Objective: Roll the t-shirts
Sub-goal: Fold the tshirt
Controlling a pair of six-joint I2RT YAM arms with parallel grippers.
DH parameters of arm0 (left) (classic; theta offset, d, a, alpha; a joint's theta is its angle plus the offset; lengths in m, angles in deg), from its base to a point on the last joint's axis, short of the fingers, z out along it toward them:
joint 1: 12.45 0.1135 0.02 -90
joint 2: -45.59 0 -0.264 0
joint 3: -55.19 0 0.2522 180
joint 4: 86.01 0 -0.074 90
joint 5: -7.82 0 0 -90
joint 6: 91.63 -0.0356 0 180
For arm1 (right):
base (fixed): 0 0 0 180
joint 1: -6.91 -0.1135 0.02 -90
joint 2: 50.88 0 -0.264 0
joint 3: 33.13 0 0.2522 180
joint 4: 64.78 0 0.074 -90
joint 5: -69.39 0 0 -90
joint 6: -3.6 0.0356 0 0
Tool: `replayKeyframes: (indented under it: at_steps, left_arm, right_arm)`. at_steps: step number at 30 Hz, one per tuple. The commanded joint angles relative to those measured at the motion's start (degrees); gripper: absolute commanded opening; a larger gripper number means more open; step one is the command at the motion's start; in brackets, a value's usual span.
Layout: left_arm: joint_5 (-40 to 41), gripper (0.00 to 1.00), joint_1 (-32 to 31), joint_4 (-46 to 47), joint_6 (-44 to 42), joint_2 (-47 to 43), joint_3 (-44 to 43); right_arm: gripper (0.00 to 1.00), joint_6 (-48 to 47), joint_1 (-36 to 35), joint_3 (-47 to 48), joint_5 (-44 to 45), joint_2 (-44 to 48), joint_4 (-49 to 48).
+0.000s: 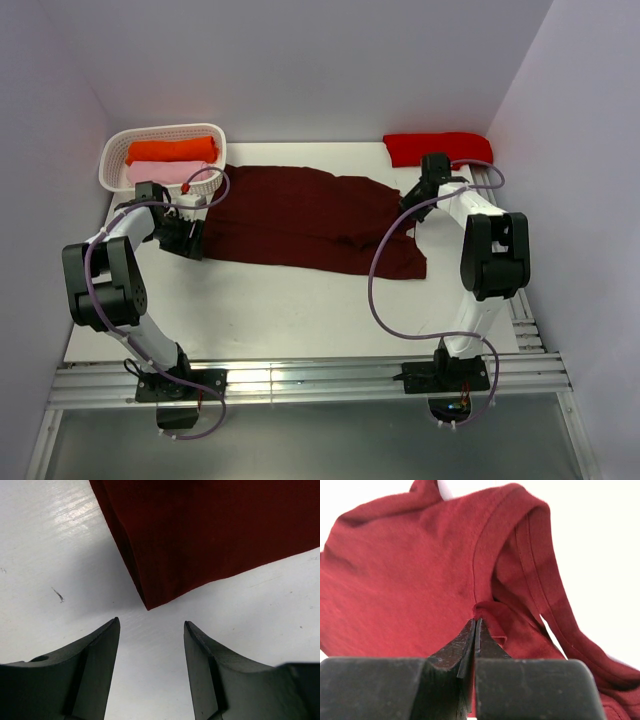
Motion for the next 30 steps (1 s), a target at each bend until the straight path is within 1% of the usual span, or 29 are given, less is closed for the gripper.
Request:
replayKeyframes:
  at_steps: [1, 8, 13, 20, 21, 24, 25, 26, 27, 30]
  left_arm:
    - [0.2, 0.59, 0.3, 0.9, -1.1, 0.2, -0.4]
    - [0.6, 0.58, 0.3, 1.0, -1.2, 0.2, 0.1]
    - [0.9, 0.58, 0.2, 1.0, -1.4, 0.2, 0.0]
    - [0.7, 0.58, 0.1, 0.6, -1.4, 0.5, -0.2]
    - [0.7, 0.58, 0.1, 0.6, -1.4, 0.5, -0.2]
    - [0.7, 0.58, 0.1, 0.6, -1.5, 0.3, -0.1]
    - [0.7, 0.58, 0.2, 0.6, -1.5, 0.2, -0.2]
    - [0.7, 0.58, 0.1, 0.5, -1.5, 0.2, -0.1]
    - [0.7, 0.58, 0.2, 0.4, -1.5, 0.2, -0.2]
    - [0.5, 0.58, 0.1, 0.3, -1.5, 0.0, -0.4]
  right_arm:
    - [0.00, 1.6, 0.6, 2.1, 0.8, 0.8, -3.5]
    - [0.00, 2.3, 0.6, 4.0, 1.8, -0.3, -3.2]
    - [0.00, 2.9, 0.6, 4.0, 4.2, 0.2, -2.8]
    - [0.01, 2.8, 0.7, 5.0, 4.1, -1.0, -2.1]
    - [0.04, 2.9, 0.7, 5.0, 4.1, -0.9, -2.2]
    - [0.25, 2.5, 0.7, 5.1, 3.9, -0.9, -2.2]
    - [0.36, 2.4, 0.7, 5.1, 4.1, -0.2, -2.1]
    - [0.42, 2.3, 0.7, 4.7, 4.6, 0.3, -2.1]
    - [0.52, 2.3, 0.7, 4.5, 4.8, 0.9, -2.2]
    - [0.59, 1.3, 0.2, 4.0, 5.4, 3.3, -1.0]
